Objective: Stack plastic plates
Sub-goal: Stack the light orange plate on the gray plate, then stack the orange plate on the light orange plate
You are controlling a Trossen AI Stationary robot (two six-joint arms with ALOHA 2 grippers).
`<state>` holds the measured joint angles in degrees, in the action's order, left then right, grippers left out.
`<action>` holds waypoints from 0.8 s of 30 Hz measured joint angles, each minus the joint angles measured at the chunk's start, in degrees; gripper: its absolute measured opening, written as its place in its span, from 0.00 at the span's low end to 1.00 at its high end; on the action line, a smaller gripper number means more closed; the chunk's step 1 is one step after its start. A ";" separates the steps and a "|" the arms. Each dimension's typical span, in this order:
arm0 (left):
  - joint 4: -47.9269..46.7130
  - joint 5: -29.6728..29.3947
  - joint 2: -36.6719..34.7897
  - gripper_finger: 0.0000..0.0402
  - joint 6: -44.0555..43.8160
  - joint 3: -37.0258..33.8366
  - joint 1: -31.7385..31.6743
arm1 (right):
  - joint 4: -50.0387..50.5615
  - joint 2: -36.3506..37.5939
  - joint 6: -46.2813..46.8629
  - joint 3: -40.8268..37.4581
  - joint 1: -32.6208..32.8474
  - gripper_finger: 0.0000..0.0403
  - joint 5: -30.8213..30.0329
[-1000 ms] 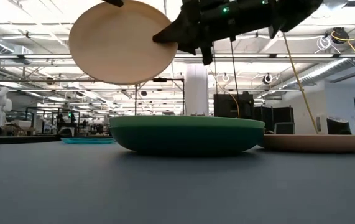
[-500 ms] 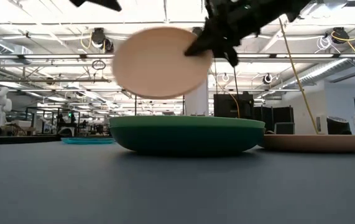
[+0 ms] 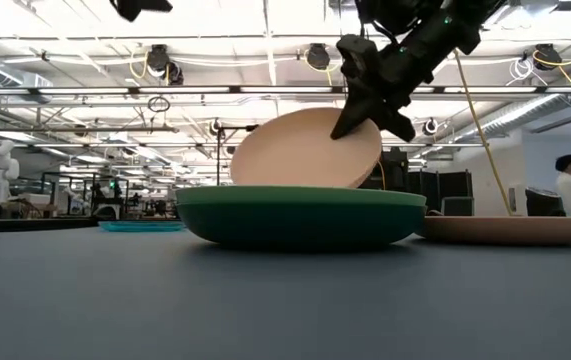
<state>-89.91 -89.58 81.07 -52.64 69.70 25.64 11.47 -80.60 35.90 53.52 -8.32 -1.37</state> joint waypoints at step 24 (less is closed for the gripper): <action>-0.04 -0.02 -0.54 0.56 -9.23 -7.29 -8.38 | 3.71 -0.55 5.68 0.00 -0.57 0.41 0.63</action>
<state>-89.95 -89.60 80.53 -61.87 62.41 17.27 15.17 -81.15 41.58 53.52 -8.89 -0.74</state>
